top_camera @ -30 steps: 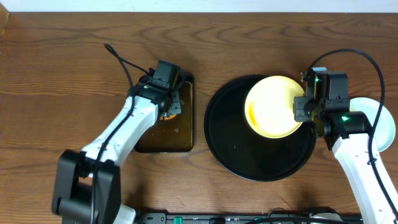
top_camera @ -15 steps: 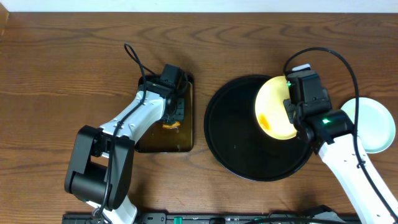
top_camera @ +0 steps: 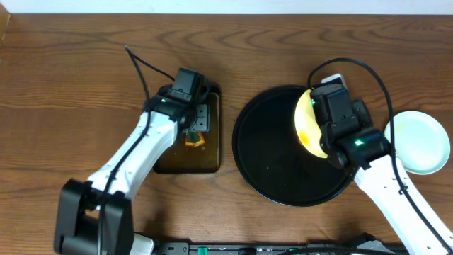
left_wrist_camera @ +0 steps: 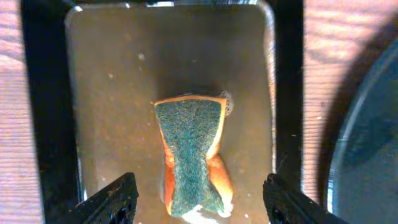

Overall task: Clean dirty plates on tray and stack at the side
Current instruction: 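Lift the yellow plate with the right gripper and carry it right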

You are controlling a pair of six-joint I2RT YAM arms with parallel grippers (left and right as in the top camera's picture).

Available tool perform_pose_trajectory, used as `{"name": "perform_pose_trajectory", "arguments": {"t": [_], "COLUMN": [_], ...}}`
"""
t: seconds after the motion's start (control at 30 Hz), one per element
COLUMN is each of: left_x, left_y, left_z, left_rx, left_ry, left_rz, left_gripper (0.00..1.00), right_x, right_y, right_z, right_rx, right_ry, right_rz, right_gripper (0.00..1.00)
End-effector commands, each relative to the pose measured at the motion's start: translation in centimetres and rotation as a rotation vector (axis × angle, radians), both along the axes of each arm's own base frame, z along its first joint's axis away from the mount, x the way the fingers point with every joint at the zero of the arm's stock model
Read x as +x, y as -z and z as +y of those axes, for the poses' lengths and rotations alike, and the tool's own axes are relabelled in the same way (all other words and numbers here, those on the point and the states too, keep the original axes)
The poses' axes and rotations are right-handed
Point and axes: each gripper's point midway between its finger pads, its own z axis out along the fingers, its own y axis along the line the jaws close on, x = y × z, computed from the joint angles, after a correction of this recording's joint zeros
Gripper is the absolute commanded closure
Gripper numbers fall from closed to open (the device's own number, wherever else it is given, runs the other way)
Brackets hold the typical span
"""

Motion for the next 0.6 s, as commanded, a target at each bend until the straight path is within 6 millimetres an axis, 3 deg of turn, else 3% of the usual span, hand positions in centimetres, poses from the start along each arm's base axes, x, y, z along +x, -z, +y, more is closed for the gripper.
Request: {"name": "perform_pose_trajectory", "arguments": {"t": [0.0,0.23,0.57], "left_x": [-0.2,-0.4,-0.4], "left_y": [-0.5,-0.4,-0.4], "left_z": [0.2,0.3,0.3], "left_rx": [0.004,0.007,0.007], "left_ry": [0.004,0.004,0.004], "left_rz": [-0.003,0.005,0.005], "left_gripper": [0.34,0.34,0.34], "right_x": [0.1,0.4,0.7], "right_y": [-2.2,-3.2,-3.9], "right_z": [0.3,1.4,1.6], "right_rx": [-0.065,-0.126,-0.162], "right_ry": [-0.021,-0.059,-0.075], "right_rz": [-0.051,-0.086,-0.105], "right_gripper": [0.99,0.99,0.99]}}
